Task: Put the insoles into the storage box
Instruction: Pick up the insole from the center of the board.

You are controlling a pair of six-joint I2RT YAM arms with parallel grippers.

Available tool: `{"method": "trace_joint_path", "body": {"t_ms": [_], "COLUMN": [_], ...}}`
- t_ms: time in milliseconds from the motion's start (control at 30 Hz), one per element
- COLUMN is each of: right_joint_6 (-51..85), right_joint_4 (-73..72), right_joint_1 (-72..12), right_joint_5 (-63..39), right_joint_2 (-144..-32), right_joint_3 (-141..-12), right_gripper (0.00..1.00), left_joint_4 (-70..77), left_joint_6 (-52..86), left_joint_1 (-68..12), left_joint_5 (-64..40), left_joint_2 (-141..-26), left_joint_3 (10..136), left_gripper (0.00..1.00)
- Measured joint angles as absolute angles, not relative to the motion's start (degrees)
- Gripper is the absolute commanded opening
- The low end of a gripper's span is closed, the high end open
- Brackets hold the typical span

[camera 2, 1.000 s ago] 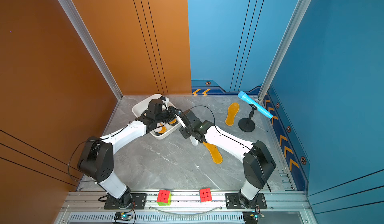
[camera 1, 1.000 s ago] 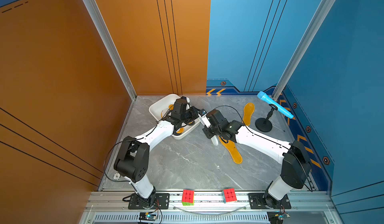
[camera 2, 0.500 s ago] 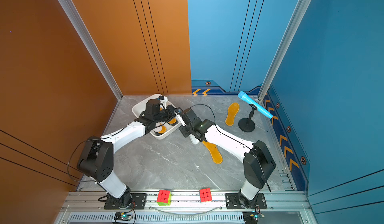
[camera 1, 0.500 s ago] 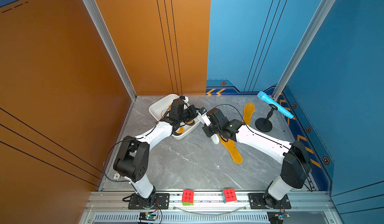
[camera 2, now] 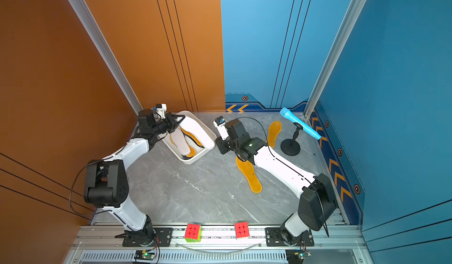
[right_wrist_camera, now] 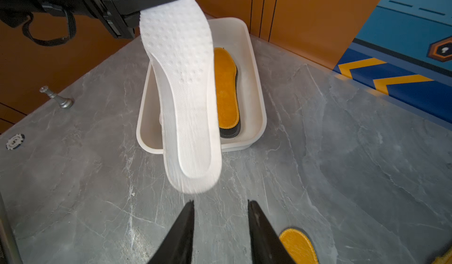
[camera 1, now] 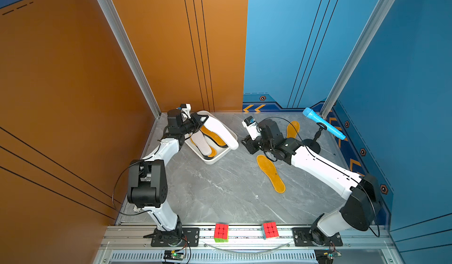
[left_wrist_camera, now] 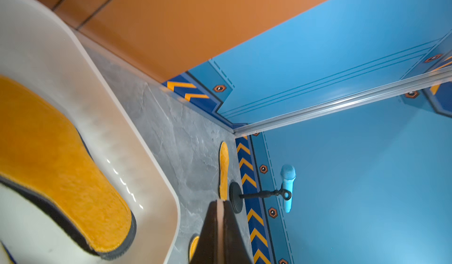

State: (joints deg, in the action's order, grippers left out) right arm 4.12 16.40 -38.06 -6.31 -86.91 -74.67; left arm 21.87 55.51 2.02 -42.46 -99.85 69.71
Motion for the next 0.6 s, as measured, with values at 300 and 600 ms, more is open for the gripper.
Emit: {"method": "trace_joint_path", "body": {"t_ms": [300,600], "right_joint_6": [7.27,9.04], "right_joint_4": [14.87,13.96], "right_joint_1": [-33.91,-30.83], "right_joint_5": [-8.40,-10.11], "right_joint_2": [-83.26,-80.86], "right_joint_3": [-67.59,-64.40], "right_gripper": [0.39,0.39], "left_joint_4": [23.14,22.94], "left_joint_6": [55.53,55.53], "left_joint_1": [4.34,4.38], "left_joint_5": [-46.72,-46.76], "left_joint_2": [-111.85,-120.73], "left_joint_3": [78.65,85.30], "left_gripper": [0.00,0.00]}}
